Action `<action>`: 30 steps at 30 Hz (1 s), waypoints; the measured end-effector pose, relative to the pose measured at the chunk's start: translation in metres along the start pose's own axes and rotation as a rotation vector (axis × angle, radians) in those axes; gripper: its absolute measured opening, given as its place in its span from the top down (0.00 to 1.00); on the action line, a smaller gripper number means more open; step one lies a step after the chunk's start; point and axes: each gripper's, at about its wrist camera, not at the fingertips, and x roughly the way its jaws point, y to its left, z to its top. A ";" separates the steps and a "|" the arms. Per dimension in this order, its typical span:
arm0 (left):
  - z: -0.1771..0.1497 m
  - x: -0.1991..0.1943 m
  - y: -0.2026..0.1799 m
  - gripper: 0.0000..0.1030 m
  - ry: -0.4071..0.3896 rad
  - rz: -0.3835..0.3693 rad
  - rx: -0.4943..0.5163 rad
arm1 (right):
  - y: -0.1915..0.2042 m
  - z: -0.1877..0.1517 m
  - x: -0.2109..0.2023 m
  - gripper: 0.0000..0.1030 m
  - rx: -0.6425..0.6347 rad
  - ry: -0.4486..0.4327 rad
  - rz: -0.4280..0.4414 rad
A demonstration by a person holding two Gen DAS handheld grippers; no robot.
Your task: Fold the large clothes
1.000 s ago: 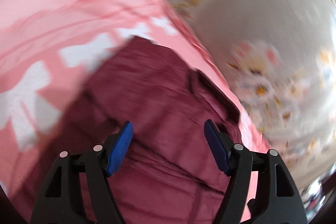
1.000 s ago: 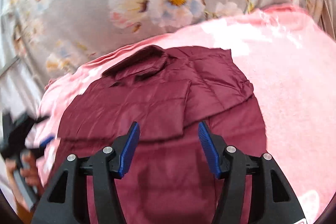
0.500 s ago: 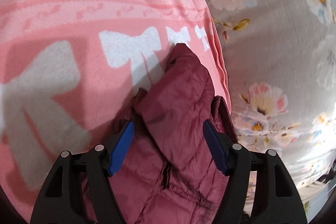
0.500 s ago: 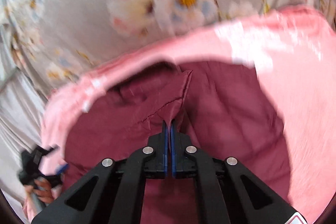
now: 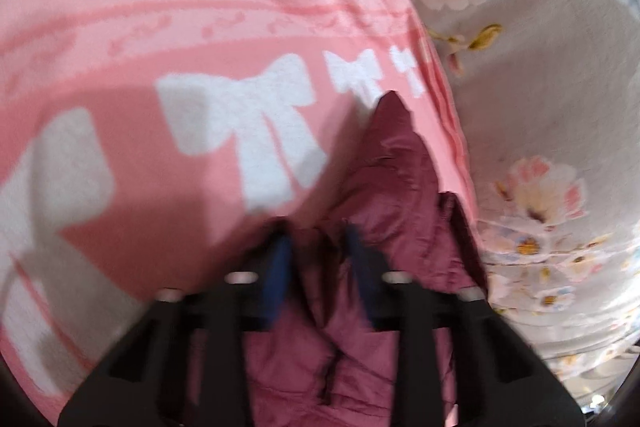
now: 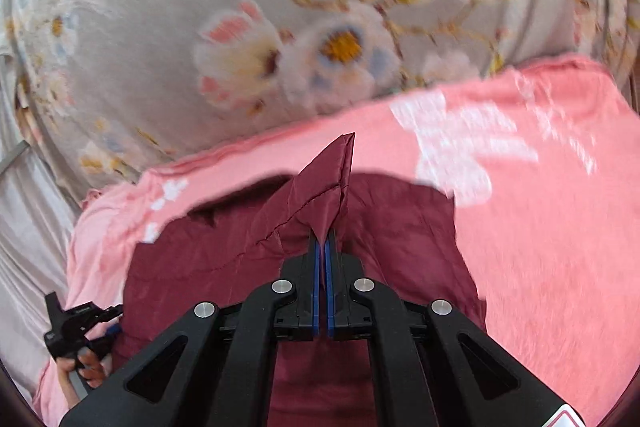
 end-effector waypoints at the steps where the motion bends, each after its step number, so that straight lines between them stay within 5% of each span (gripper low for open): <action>1: -0.001 -0.002 0.001 0.93 -0.009 0.006 0.013 | -0.004 -0.008 0.008 0.98 0.001 0.024 -0.009; 7: -0.010 -0.021 0.004 0.97 -0.122 0.069 0.100 | -0.024 -0.050 0.048 0.98 0.004 0.127 -0.046; 20: -0.012 -0.009 0.011 0.97 -0.128 0.116 0.149 | -0.019 -0.063 0.061 1.00 -0.077 0.176 -0.142; 24: -0.017 -0.011 -0.003 0.97 -0.133 0.174 0.239 | -0.016 -0.060 0.060 0.97 -0.097 0.185 -0.137; 27: -0.021 -0.026 -0.012 0.94 -0.142 0.182 0.276 | -0.017 -0.055 0.046 0.88 -0.105 0.183 -0.133; 29: -0.024 -0.047 -0.019 0.80 -0.143 0.148 0.293 | -0.022 -0.054 0.031 0.61 -0.110 0.161 -0.158; 30: -0.026 -0.055 -0.023 0.73 -0.141 0.134 0.305 | -0.025 -0.054 0.015 0.61 -0.106 0.107 -0.178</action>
